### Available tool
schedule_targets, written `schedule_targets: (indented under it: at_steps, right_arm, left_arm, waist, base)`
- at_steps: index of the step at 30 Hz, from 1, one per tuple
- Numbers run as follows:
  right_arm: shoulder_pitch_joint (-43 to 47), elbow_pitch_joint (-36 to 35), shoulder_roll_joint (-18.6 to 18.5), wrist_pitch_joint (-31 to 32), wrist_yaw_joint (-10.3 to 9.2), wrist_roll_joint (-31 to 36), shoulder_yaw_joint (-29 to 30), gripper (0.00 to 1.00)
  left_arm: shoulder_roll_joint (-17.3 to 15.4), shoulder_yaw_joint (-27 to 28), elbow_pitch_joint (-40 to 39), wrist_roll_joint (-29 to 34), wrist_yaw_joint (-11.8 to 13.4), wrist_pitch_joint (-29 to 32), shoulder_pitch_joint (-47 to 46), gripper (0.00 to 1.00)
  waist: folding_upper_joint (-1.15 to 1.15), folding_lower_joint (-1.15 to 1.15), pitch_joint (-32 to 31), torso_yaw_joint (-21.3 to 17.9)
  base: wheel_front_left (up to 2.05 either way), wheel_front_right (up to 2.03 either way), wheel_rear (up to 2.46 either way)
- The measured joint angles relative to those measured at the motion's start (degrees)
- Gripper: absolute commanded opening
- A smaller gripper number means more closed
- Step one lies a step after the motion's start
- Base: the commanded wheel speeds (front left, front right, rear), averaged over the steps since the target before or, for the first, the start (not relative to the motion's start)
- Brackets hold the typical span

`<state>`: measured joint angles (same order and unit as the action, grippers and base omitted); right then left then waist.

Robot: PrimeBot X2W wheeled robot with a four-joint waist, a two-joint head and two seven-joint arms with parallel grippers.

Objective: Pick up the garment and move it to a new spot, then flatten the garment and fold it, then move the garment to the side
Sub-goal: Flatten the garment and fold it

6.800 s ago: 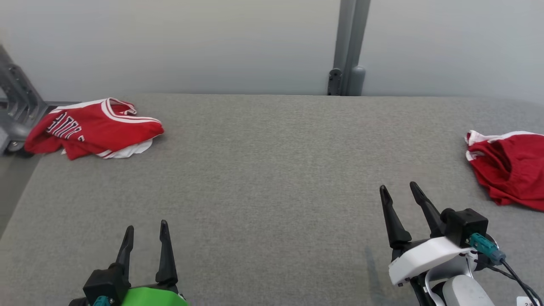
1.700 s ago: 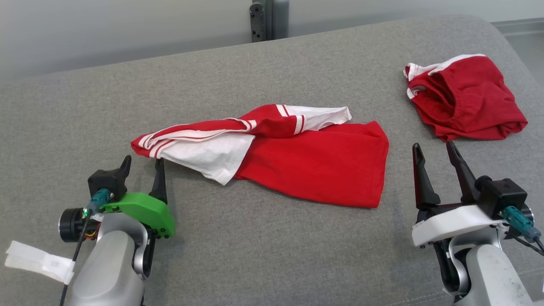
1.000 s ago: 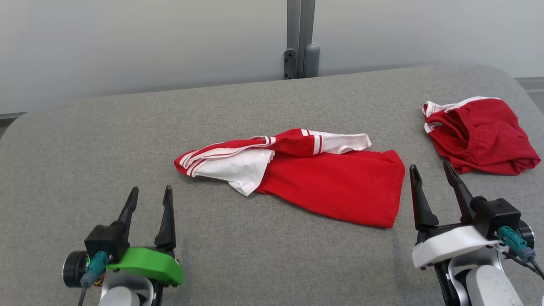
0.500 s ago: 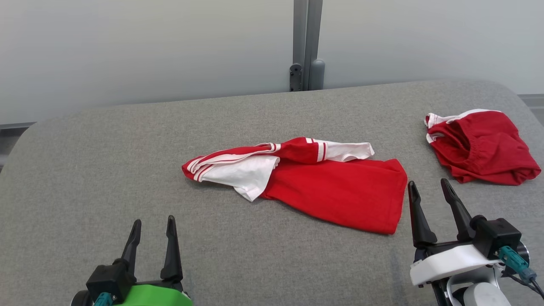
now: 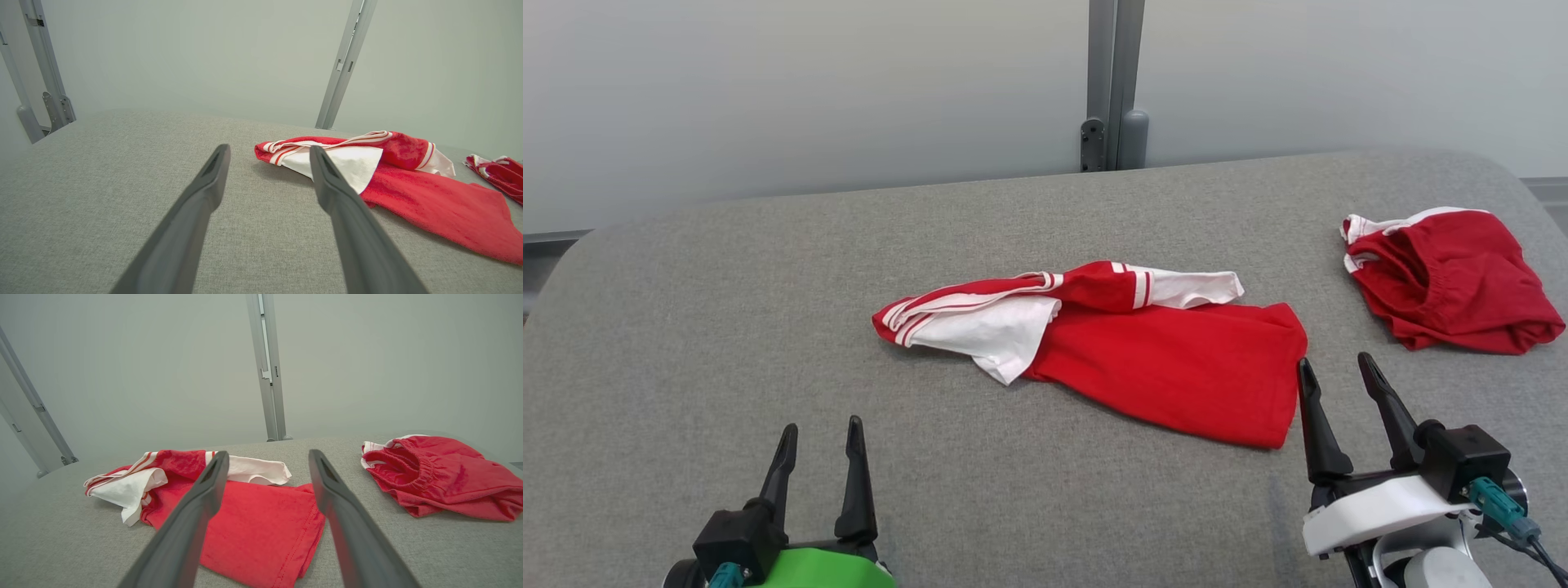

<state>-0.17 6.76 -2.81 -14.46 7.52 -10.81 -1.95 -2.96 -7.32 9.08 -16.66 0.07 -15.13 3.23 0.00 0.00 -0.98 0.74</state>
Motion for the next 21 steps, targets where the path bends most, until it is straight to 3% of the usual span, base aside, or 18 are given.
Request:
schedule_targets:
  at_steps: [12,21]
  right_arm:
    - [-0.81,0.03,0.0,-0.12,0.0,0.53,0.55,1.0]
    - [-3.92,-1.07,0.0,-0.21,0.0,1.27,0.49,1.0]
  left_arm:
    - [0.04,-0.8,1.37,0.16,0.18,0.01,-0.21,1.0]
    - [0.11,-7.3,8.13,1.87,-1.18,0.01,-8.38,1.0]
  waist:
    - [0.0,0.0,1.77,-0.88]
    - [0.0,0.0,7.15,-2.79]
  base:
    - [0.0,0.0,0.0]
    - [0.0,0.0,0.0]
